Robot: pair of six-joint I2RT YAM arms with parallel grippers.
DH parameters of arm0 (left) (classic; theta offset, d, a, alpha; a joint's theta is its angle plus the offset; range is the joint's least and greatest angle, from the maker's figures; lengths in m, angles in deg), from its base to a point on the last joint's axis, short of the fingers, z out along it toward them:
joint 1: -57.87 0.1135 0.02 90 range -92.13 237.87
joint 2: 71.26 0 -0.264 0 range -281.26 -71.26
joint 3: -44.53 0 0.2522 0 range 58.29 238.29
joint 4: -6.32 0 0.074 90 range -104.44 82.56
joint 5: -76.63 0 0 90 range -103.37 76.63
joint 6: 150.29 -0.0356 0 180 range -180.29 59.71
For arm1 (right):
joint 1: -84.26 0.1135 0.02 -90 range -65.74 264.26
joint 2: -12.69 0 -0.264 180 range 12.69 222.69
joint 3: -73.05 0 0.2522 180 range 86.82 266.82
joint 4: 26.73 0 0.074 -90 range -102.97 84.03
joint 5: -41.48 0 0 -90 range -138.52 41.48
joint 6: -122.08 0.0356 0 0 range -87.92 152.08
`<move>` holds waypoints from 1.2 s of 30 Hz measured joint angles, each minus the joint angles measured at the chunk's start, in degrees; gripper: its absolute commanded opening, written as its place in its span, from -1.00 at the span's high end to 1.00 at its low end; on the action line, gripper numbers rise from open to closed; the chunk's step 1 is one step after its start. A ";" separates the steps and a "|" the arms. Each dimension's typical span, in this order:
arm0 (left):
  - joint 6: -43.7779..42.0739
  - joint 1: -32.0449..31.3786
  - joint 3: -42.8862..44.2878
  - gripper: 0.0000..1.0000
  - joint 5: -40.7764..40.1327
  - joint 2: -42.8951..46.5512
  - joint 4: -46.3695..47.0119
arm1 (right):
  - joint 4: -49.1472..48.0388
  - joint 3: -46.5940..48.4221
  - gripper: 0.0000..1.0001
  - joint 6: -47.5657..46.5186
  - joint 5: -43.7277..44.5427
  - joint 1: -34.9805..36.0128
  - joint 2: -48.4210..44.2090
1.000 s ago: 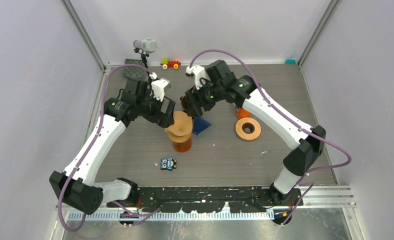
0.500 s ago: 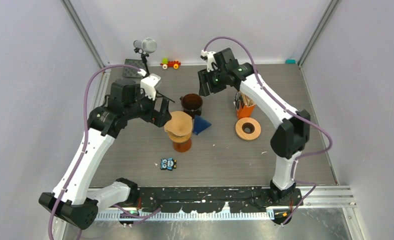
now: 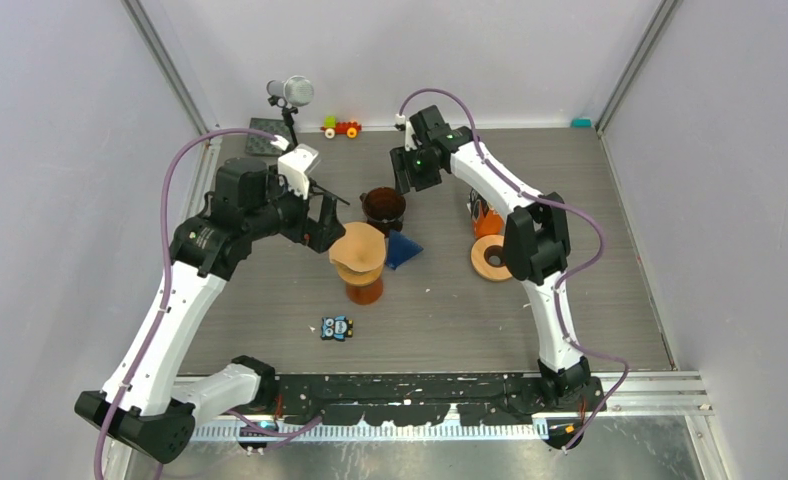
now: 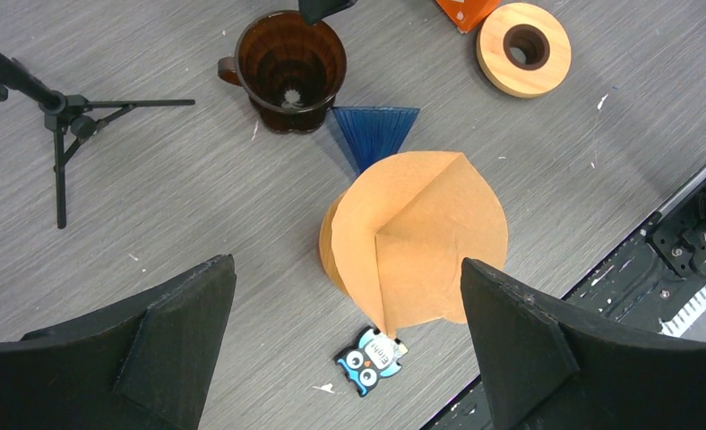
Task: Place the coffee filter in the dripper
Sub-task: Pick up the coffee server from the center of the board.
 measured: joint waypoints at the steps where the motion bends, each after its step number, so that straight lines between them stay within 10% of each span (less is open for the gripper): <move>1: 0.13 0.00 -0.02 -0.96 0.20 0.07 0.15 | 0.00 0.39 -0.16 0.37 -0.26 -0.04 0.50; 36: 0.55 0.00 -1.77 -0.96 1.77 2.14 2.32 | 0.20 3.56 0.86 4.72 -4.61 -0.35 4.70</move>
